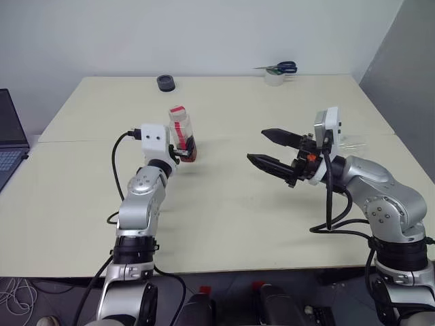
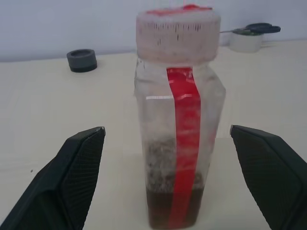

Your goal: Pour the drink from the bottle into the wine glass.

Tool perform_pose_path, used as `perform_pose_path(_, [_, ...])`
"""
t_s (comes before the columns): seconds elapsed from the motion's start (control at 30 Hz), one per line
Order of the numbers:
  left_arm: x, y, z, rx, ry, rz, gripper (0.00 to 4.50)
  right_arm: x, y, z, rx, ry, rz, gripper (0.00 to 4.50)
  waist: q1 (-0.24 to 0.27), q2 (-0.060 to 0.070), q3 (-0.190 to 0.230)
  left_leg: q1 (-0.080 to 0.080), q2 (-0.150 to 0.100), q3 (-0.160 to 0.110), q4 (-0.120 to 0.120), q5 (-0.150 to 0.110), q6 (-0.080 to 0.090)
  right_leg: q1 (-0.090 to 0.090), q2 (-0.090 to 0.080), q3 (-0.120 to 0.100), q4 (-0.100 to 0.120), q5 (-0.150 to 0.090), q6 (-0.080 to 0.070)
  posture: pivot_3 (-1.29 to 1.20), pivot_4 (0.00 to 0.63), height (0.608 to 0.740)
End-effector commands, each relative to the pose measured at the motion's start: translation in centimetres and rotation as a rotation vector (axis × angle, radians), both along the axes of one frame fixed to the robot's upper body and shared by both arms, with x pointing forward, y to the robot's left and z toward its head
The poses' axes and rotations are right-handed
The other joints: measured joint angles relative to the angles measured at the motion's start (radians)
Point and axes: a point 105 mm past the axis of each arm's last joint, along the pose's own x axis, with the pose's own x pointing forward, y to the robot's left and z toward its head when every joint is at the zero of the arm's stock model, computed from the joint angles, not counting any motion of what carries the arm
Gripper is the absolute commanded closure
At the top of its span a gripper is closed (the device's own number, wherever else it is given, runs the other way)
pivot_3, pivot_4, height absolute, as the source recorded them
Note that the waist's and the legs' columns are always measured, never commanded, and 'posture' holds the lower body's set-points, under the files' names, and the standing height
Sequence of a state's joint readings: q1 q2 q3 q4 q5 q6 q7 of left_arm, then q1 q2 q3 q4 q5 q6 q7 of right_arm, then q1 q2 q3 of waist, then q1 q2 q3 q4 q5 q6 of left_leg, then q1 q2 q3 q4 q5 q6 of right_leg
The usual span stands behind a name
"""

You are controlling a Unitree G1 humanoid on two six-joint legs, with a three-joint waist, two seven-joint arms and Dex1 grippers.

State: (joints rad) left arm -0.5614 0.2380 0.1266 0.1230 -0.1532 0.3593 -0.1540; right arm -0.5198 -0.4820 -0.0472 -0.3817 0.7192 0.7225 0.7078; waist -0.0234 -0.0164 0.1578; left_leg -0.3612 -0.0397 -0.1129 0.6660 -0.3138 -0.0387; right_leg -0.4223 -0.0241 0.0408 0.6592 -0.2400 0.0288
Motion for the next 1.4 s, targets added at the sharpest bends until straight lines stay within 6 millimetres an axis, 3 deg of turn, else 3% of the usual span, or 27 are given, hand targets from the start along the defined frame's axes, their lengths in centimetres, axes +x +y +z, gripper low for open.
perform_pose_path(0.03, [1.0,-0.3,1.9,0.006,-0.071,-0.024,0.03,-0.7,0.0,1.1,0.018,-0.060,-0.003,0.00,0.000,0.000,0.000,0.000,0.000,0.000,0.000,0.000,0.000,0.000,0.000,0.000,0.000,0.000,0.000,0.00,0.150,0.740])
perform_pose_path(0.4, [4.1,-0.9,2.3,-0.007,-0.096,-0.032,0.03,-0.9,0.0,1.6,0.033,-0.064,-0.016,0.00,0.000,0.000,0.000,-0.001,0.000,0.000,0.000,0.000,0.000,-0.002,0.000,0.000,0.000,0.000,0.000,0.00,0.150,0.740])
perform_pose_path(0.57, [4.5,-0.8,2.3,-0.026,-0.110,-0.044,0.03,-0.9,0.1,2.0,0.042,-0.065,-0.020,0.00,-0.001,0.000,0.000,-0.002,0.000,0.000,0.000,0.000,0.000,-0.002,0.000,0.000,0.000,0.000,0.000,0.00,0.150,0.740])
perform_pose_path(0.67, [4.5,-0.7,2.3,-0.066,-0.107,-0.057,0.64,-0.9,0.2,2.3,0.046,-0.066,-0.025,0.00,-0.002,0.000,0.000,-0.002,0.000,0.000,0.000,0.000,0.000,-0.003,-0.001,0.000,0.000,0.000,0.000,0.00,0.150,0.740])
perform_pose_path(0.9, [4.4,-0.4,1.6,-0.054,-0.085,-0.057,2.70,-0.8,0.3,2.5,0.052,-0.063,-0.032,0.00,-0.003,0.000,0.000,-0.002,0.000,0.000,0.000,0.000,0.000,-0.003,-0.001,0.000,0.001,0.000,0.000,0.00,0.150,0.740])
perform_pose_path(1.1, [3.9,-0.6,1.4,-0.029,-0.080,-0.061,2.76,-0.2,0.2,2.4,0.037,-0.077,-0.078,0.00,-0.003,0.000,0.000,-0.002,0.000,0.000,0.000,0.000,0.000,-0.003,-0.001,0.000,0.001,0.000,0.000,0.00,0.150,0.740])
perform_pose_path(1.3, [2.5,-4.6,4.9,0.086,-0.146,-0.276,2.76,2.9,-0.1,2.1,-0.074,-0.141,-0.259,0.00,-0.003,0.000,0.000,-0.003,0.000,0.000,0.000,0.000,0.000,-0.004,-0.001,0.000,0.002,0.000,0.000,0.00,0.150,0.740])
perform_pose_path(1.4, [-0.6,-8.6,6.8,0.109,-0.175,-0.549,2.76,3.9,0.3,3.7,-0.049,-0.158,-0.282,0.00,-0.005,0.000,0.000,-0.004,0.000,0.001,0.000,0.000,0.000,-0.005,-0.001,0.001,0.002,0.000,0.000,0.00,0.150,0.740])
